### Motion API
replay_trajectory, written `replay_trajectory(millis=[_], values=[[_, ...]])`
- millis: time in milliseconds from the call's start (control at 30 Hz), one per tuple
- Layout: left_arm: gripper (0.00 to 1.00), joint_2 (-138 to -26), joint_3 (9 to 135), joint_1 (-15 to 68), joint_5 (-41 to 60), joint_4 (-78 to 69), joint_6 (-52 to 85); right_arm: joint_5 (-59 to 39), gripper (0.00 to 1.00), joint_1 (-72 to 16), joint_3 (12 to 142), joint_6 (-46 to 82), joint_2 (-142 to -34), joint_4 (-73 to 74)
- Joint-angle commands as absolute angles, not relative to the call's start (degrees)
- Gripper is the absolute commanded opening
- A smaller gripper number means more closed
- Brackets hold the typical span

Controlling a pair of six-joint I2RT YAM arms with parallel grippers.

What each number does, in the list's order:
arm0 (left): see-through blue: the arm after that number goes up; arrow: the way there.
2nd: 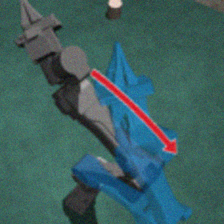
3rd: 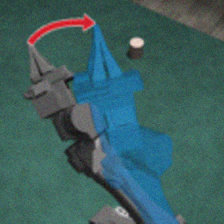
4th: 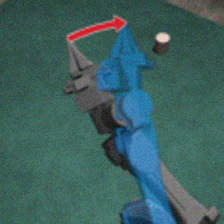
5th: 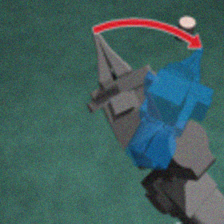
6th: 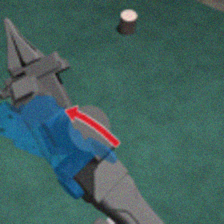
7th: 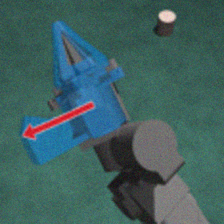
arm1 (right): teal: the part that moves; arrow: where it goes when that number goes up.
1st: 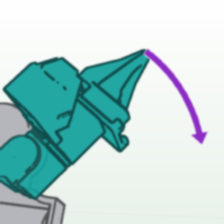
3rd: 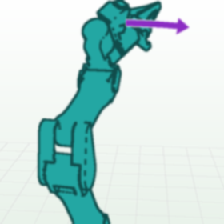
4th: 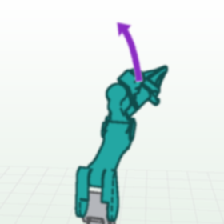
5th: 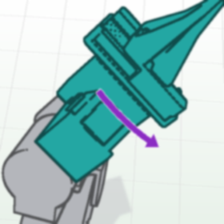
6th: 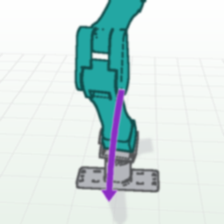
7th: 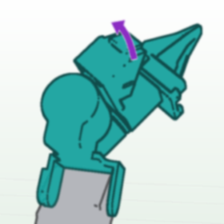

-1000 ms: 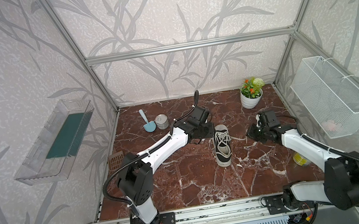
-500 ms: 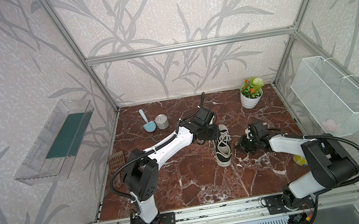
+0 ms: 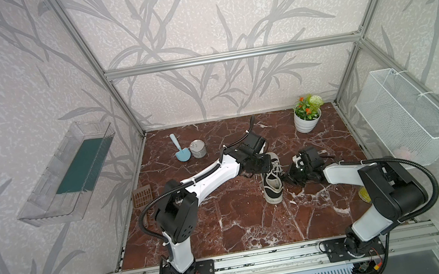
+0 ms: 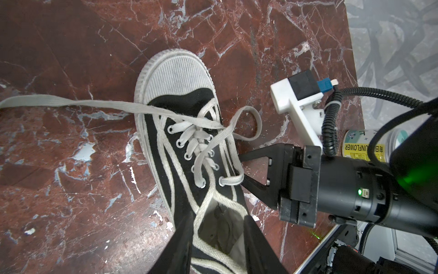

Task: Tie the shoes

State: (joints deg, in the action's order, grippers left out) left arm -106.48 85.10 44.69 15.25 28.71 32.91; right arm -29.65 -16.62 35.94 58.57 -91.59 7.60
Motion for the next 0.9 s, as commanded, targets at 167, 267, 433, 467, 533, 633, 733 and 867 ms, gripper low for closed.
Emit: replay_trajectory(millis=[167,267,433,467,533,633,733,867], values=[[0.38,-107.84,87.88,44.83,16.36,30.21,31.96,-31.55,0.0,-16.7,37.89,59.69,-92.46,13.22],[0.38,-108.01,88.15,44.88,16.42,30.43,31.82,-31.08,0.0,-16.7,38.27,59.03,-92.07,12.5],[0.38,-108.35,88.38,44.85,16.48,30.63,31.83,-30.66,0.0,-16.61,38.76,58.55,-92.39,12.25],[0.38,-108.43,88.42,44.87,16.44,30.74,31.78,-30.91,0.0,-16.61,38.89,58.62,-92.77,12.67],[0.38,-108.62,88.63,44.78,16.44,30.88,31.76,-31.59,0.0,-16.61,39.55,58.62,-93.59,12.79],[0.38,-108.91,88.85,44.79,16.44,30.94,31.75,-32.09,0.0,-16.61,39.94,58.73,-94.02,13.55],[0.38,-109.25,89.12,44.81,16.51,31.02,31.86,-32.29,0.0,-16.52,40.22,58.53,-93.87,13.55],[0.38,-109.43,89.21,44.65,16.38,31.11,31.85,-33.21,0.0,-16.44,40.88,58.36,-93.77,13.89]])
